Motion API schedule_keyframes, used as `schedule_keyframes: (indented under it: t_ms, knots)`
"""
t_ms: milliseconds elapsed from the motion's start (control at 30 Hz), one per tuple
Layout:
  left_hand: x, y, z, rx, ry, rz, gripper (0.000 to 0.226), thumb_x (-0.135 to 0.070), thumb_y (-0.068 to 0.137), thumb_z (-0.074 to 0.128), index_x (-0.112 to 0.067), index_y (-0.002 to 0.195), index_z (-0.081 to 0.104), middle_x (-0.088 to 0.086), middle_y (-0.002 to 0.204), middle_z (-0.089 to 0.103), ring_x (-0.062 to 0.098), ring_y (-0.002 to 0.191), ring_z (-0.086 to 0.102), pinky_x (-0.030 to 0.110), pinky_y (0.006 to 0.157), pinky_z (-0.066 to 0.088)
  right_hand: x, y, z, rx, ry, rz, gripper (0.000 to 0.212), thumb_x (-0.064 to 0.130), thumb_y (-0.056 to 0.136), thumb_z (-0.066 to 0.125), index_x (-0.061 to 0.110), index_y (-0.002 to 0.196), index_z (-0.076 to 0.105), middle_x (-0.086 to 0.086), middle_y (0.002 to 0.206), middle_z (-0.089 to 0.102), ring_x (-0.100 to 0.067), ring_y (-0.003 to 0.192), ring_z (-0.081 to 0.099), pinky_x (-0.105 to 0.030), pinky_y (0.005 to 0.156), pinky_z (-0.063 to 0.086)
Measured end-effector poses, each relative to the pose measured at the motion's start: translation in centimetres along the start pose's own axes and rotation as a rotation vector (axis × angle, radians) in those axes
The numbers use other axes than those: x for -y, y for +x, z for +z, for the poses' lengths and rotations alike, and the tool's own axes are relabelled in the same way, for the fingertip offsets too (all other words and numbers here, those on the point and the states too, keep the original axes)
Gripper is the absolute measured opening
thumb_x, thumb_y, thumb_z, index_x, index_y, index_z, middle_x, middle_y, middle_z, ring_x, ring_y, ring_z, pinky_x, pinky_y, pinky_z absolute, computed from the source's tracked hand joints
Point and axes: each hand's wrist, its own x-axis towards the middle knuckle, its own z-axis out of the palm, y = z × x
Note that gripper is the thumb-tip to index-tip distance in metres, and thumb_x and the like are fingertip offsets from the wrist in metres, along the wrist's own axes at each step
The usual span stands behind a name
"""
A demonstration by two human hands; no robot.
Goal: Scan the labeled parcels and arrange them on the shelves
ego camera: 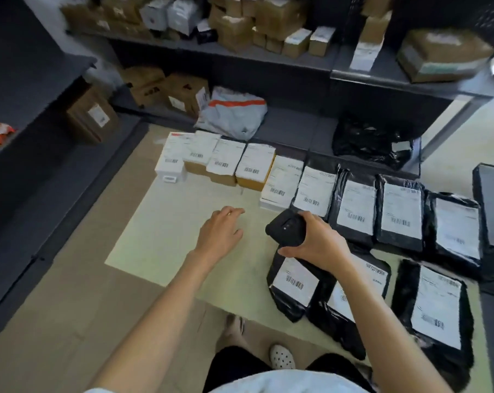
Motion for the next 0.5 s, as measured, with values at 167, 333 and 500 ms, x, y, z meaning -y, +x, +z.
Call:
schedule_keyframes:
  t_ms: [167, 333, 500]
  knots:
    - [3.0, 9.4, -1.2, 0.05, -0.013, 0.122, 0.053, -0.025, 0.094, 0.056, -0.022, 0.145, 0.041, 0.001, 0.145, 0.04, 0.027, 0.127, 0.041, 0.038, 0.094, 0.043, 2.5, 5.9, -0.5, -0.055, 0.06, 0.127, 0.085, 0.057, 0.068, 0.08, 0.029, 0.138, 0.04, 0.008, 0.123, 0.056, -0.02, 0.104, 0.059, -0.035, 0.079, 0.048]
    - [6.7, 18.2, -2.1, 0.01, -0.028, 0.094, 0.067, -0.037, 0.096, 0.056, -0.012, 0.152, 0.028, 0.01, 0.158, 0.024, 0.032, 0.145, 0.02, 0.045, 0.116, 0.026, 5.3, 11.9, -0.9, -0.082, 0.091, 0.183, 0.088, 0.058, 0.068, 0.081, 0.029, 0.14, 0.039, 0.008, 0.124, 0.055, -0.018, 0.106, 0.058, -0.034, 0.077, 0.046]
    - [9.8, 23.1, -0.3, 0.15, 0.085, 0.069, 0.08, -0.063, 0.096, 0.025, -0.016, 0.157, 0.002, 0.001, 0.165, -0.007, 0.03, 0.15, -0.011, 0.046, 0.12, 0.0, 7.4, 15.9, -0.3, -0.096, 0.102, 0.233, 0.091, 0.058, 0.068, 0.082, 0.027, 0.141, 0.039, 0.008, 0.128, 0.054, -0.02, 0.111, 0.058, -0.036, 0.083, 0.048]
